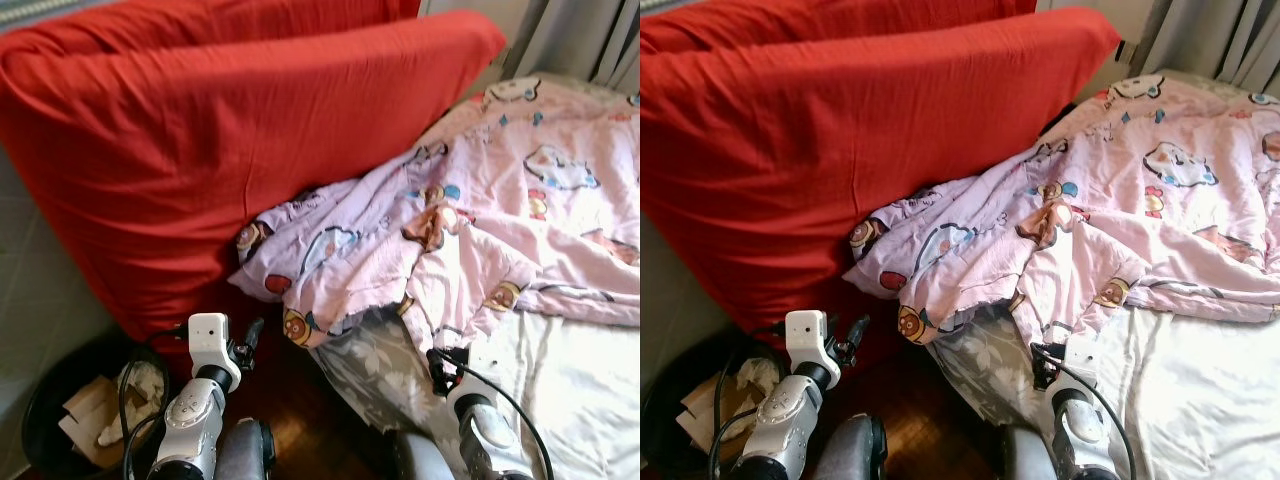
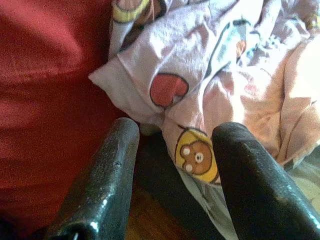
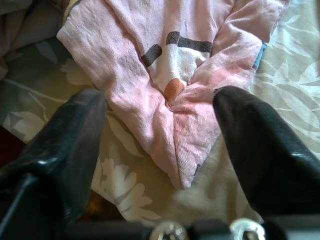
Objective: Clean up the room
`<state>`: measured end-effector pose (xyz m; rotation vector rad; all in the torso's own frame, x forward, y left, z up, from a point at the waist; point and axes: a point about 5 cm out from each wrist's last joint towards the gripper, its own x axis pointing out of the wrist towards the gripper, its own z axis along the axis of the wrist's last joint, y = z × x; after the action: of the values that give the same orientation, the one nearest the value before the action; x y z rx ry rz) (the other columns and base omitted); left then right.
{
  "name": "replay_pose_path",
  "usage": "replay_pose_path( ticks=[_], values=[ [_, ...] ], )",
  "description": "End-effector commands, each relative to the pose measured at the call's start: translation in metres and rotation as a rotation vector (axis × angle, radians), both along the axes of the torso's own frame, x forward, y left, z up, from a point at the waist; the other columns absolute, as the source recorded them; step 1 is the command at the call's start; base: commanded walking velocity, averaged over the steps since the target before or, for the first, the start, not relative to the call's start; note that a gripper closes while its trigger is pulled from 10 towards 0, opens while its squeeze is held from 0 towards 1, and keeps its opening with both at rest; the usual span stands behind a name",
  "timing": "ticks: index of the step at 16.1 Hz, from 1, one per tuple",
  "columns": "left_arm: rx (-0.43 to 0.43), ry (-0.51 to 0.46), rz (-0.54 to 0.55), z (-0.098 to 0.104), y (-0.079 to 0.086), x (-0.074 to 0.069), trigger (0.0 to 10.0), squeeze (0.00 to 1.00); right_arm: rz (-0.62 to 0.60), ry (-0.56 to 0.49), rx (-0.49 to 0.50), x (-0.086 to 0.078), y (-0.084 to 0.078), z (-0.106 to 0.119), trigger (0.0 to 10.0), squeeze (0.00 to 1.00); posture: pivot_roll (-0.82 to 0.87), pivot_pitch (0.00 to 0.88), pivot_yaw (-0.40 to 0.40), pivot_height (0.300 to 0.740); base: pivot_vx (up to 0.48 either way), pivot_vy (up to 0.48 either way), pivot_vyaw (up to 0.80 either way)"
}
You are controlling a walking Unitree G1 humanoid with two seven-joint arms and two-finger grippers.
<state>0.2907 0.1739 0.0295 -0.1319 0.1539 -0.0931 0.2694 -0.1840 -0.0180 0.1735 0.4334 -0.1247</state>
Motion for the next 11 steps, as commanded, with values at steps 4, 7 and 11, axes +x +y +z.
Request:
replay_pose_path(
  ticks=[4, 7, 11],
  values=[
    [0.011, 0.01, -0.001, -0.001, 0.003, -0.005, 10.0, 0.0, 0.024, 0.035, -0.056, 0.005, -0.001, 0.002, 10.0, 0.0, 0.1, 0.239, -0.003, 0.616, 0.0, 0.0, 0.0],
    [0.015, 0.002, 0.001, -0.001, 0.007, -0.013, 10.0, 0.0, 0.047, 0.032, -0.104, 0.006, -0.001, 0.003, 10.0, 0.0, 0.11, 0.27, 0.002, 0.616, 0.0, 0.0, 0.0],
    [0.019, 0.008, 0.005, -0.001, 0.01, -0.024, 10.0, 0.0, 0.042, 0.039, -0.115, 0.009, -0.002, 0.005, 10.0, 0.0, 0.13, 0.305, 0.004, 0.616, 0.0, 0.0, 0.0]
  ],
)
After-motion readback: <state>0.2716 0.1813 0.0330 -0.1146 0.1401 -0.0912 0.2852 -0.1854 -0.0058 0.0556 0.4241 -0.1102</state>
